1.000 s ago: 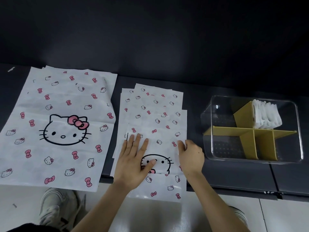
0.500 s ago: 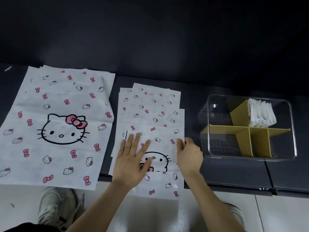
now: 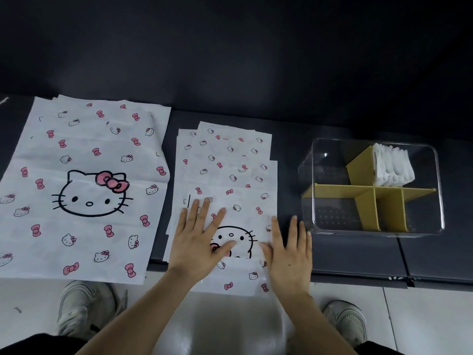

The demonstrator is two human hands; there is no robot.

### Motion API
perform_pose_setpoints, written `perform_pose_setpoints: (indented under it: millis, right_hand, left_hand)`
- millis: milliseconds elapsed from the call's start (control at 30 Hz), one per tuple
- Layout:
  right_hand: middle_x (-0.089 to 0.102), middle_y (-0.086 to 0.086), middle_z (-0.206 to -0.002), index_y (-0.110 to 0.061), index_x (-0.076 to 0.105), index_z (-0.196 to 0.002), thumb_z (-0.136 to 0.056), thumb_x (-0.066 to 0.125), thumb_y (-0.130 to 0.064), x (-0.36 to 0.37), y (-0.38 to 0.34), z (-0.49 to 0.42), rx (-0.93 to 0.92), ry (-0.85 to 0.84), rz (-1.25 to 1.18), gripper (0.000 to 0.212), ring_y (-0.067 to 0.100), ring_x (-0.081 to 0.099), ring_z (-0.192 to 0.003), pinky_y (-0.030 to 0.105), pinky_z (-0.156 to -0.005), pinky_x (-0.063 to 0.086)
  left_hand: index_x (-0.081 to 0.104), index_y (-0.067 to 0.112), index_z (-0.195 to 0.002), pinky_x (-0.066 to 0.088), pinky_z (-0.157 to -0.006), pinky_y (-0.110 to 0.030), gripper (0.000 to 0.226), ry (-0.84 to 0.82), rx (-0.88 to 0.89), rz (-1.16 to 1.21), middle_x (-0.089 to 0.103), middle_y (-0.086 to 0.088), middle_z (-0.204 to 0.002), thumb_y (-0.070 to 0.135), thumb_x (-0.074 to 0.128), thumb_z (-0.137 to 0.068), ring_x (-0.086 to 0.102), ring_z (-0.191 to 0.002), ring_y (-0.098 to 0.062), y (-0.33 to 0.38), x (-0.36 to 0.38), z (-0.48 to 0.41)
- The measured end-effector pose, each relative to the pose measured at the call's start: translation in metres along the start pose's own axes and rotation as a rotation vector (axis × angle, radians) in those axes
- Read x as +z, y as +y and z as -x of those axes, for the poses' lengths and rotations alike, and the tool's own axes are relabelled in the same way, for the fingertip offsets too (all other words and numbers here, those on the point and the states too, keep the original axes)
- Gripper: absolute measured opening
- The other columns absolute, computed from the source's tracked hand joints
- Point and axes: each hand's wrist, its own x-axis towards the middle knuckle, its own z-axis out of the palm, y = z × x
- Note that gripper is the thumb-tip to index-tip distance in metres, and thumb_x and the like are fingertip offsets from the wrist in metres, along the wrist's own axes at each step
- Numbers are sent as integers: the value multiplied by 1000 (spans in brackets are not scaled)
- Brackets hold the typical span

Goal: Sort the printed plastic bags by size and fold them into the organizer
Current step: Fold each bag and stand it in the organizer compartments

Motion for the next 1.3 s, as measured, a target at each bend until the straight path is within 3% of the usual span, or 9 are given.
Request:
perform_pose_setpoints:
  millis: [200,367,533,733,833,1000,1167,1233,1300]
  right_hand:
    - [53,22,-131,-3,52,-131,-83,70,-26,-24,-15,-61,-213,73,-121,57,40,52,-119,46,-96,47]
    - [46,3,-135,-18,39,-139,-83,67,-36,-48,-17,-117,-140,-457,-137,64,24,45,-120,33,-96,41]
    - [60,-4,-100,-20,63,-107,-79,67,-32,-63,-10,-110,-56,-521,-163,31,19,59,-99,25,-69,37]
    - [67,4,-68,-11,61,-75,-80,66,-1,-76,1,-61,451,-594,-989,13,12,58,-43,19,-36,38]
    - [66,3,-60,-6,62,-78,-82,67,1,-73,-1,-44,687,-680,-1179,10,8,57,-38,17,-37,40]
    - [62,3,-48,-2,62,-75,-85,64,3,-70,-11,-26,997,-828,-1393,11,6,55,-35,15,-35,42]
    - [69,-3,-79,-8,62,-94,-89,65,-26,-74,-10,-14,705,-491,-1241,19,12,67,-66,25,-55,54]
    - [65,-17,-99,-19,59,-112,-85,63,-47,-80,-4,-13,453,-291,-1109,39,4,63,-93,27,-81,53]
    - [60,-18,-119,-30,54,-124,-80,66,-49,-89,-1,-15,234,-361,-1268,49,2,56,-112,22,-93,47]
  left_hand:
    - [26,28,-149,8,-115,-48,74,-21,17,-40,16,-10,-158,72,18,-90,9,-146,-29,0,-1,-1]
    - [28,27,-148,11,-113,-50,73,-68,105,-103,26,-12,-155,71,14,-92,17,-143,-30,-8,-8,-9]
    - [28,26,-148,17,-110,-53,72,-93,275,-171,29,-15,-153,70,15,-92,22,-142,-32,-22,-16,-23]
    - [67,12,-116,33,-108,-37,39,149,375,155,60,-13,-126,34,51,-88,50,-120,-27,-13,-38,-15]
    - [66,11,-113,39,-103,-28,46,107,407,341,61,-6,-123,8,39,-76,50,-118,-20,-3,-38,15]
    - [69,9,-111,28,-108,-14,57,3,301,437,64,-3,-121,7,30,-70,50,-117,-13,-4,-33,31]
    - [71,17,-112,28,-95,2,47,6,109,585,68,6,-115,24,34,-83,49,-114,0,-7,-30,28]
    - [70,33,-97,38,-74,-1,44,-31,21,608,68,26,-88,49,29,-89,55,-89,7,-6,-33,28]
    - [51,32,-65,33,-56,-16,46,-80,-85,626,48,16,-55,66,25,-84,45,-59,-3,-5,-35,26]
